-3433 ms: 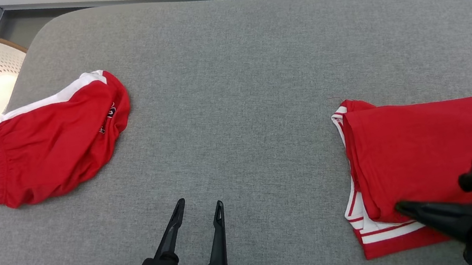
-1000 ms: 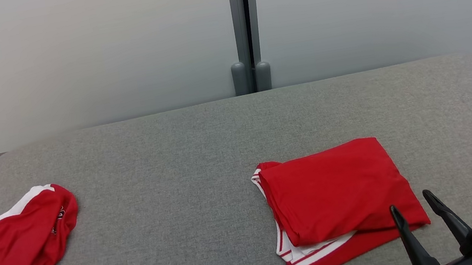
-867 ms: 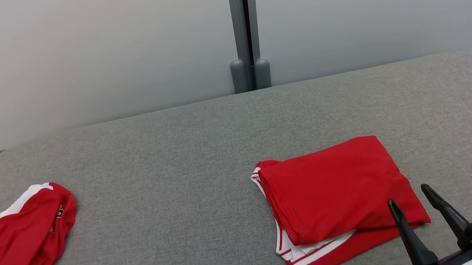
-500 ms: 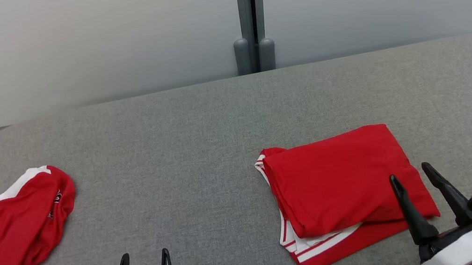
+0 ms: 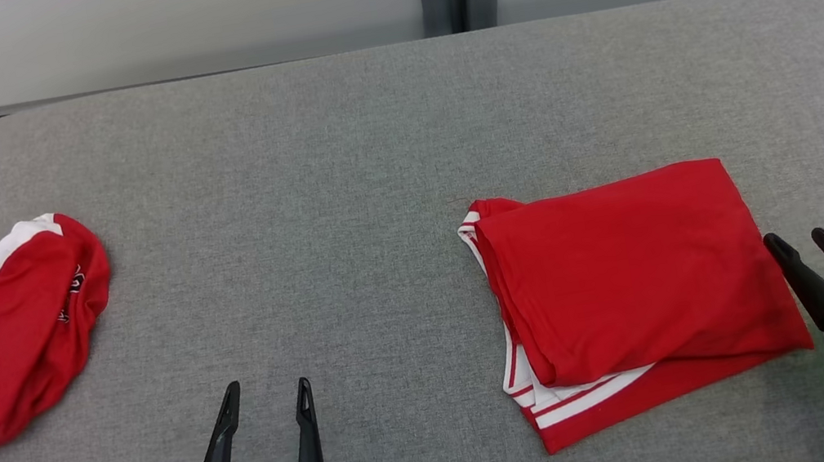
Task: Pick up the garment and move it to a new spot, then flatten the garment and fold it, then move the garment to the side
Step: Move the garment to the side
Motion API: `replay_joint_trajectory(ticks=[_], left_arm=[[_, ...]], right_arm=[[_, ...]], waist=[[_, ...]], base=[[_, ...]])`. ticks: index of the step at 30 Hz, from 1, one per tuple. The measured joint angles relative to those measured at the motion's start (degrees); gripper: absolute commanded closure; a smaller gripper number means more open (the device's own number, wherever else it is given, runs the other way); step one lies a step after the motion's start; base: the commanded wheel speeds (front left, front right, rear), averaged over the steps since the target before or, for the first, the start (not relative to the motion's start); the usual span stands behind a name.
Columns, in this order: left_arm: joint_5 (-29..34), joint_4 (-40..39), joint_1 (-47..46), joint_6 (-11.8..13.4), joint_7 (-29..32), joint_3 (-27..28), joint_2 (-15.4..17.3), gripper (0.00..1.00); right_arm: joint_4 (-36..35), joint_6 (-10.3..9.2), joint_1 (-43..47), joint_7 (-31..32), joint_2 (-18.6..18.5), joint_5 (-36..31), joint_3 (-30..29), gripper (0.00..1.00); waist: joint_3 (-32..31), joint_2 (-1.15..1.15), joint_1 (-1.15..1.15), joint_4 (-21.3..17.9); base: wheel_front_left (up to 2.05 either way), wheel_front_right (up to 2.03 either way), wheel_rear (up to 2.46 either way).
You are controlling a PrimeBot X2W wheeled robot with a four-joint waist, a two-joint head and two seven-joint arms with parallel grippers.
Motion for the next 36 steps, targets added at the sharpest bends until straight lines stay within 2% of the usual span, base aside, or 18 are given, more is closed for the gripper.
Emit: replay_joint_trajectory(ticks=[4,8,14,15,16,17,18,20,21,22,28,36], left_arm=[[0.08,0.07,-0.93,0.00,0.00,-0.45,0.00,0.00],[0.49,0.25,-1.57,-0.01,0.00,-0.91,-0.01,0.00],[0.82,0.40,-2.57,-0.25,0.00,-1.48,0.00,0.00],[0.89,0.40,-2.70,-0.29,0.00,-1.53,0.00,0.00],[0.89,0.41,-2.89,-0.31,0.00,-1.57,0.00,0.00],[0.98,0.41,-3.11,-0.32,0.00,-1.66,0.00,0.00],[1.04,0.37,-3.39,-0.33,0.00,-1.70,-0.01,0.00],[1.07,0.34,-3.55,-0.32,0.00,-1.75,0.00,0.00],[1.07,0.34,-3.56,-0.32,0.00,-1.78,0.00,0.00],[1.07,0.35,-3.61,-0.32,0.00,-1.82,0.00,0.00],[1.10,0.22,-4.17,-0.31,0.00,-1.80,0.01,0.00],[2.89,-1.16,-7.66,-1.34,0.00,-1.79,0.01,0.00]], right_arm=[[-1.32,0.01,-0.48,3.94,-3.18,6.71,2.55,0.00],[-1.02,0.01,-1.60,3.53,-4.88,8.80,4.47,0.00],[0.62,0.01,-2.92,2.80,-5.28,10.77,8.06,0.01],[0.82,0.01,-3.32,2.80,-5.38,10.90,8.59,0.08],[1.01,0.01,-3.62,2.82,-5.50,11.33,9.17,0.11],[1.23,0.01,-3.88,2.86,-5.58,11.87,9.76,0.21],[1.37,0.01,-4.05,2.93,-5.61,12.50,10.14,0.40],[1.40,0.01,-4.46,3.50,-5.89,13.36,11.22,0.69],[1.32,0.01,-4.84,3.54,-6.13,13.71,11.79,0.69],[1.08,0.01,-5.22,3.37,-6.49,13.68,12.34,1.00],[1.00,0.01,-8.08,-0.40,-8.70,11.54,14.34,1.00],[5.90,0.07,-19.81,-3.36,-13.32,5.37,15.01,1.00]], waist=[[1.76,0.00,0.00,0.42],[2.84,0.00,0.00,0.60],[3.85,0.00,0.00,0.96],[4.02,0.00,0.00,1.04],[4.20,0.00,0.00,1.15],[4.41,0.00,0.00,1.27],[4.62,0.00,0.00,1.38],[5.08,0.00,0.00,1.61],[5.30,0.00,0.00,1.71],[5.53,0.00,0.00,1.81],[6.95,0.00,0.00,1.91],[11.61,0.00,0.00,0.86]], base=[[0.00,0.00,0.00],[0.00,0.00,0.00],[0.00,0.00,0.00],[0.00,0.00,0.00],[0.00,0.00,0.00],[0.00,0.00,0.00],[0.00,0.00,0.00],[0.00,0.00,0.00],[0.00,0.00,0.00],[0.00,0.00,0.00],[0.00,0.00,0.00],[0.00,0.00,0.00]])
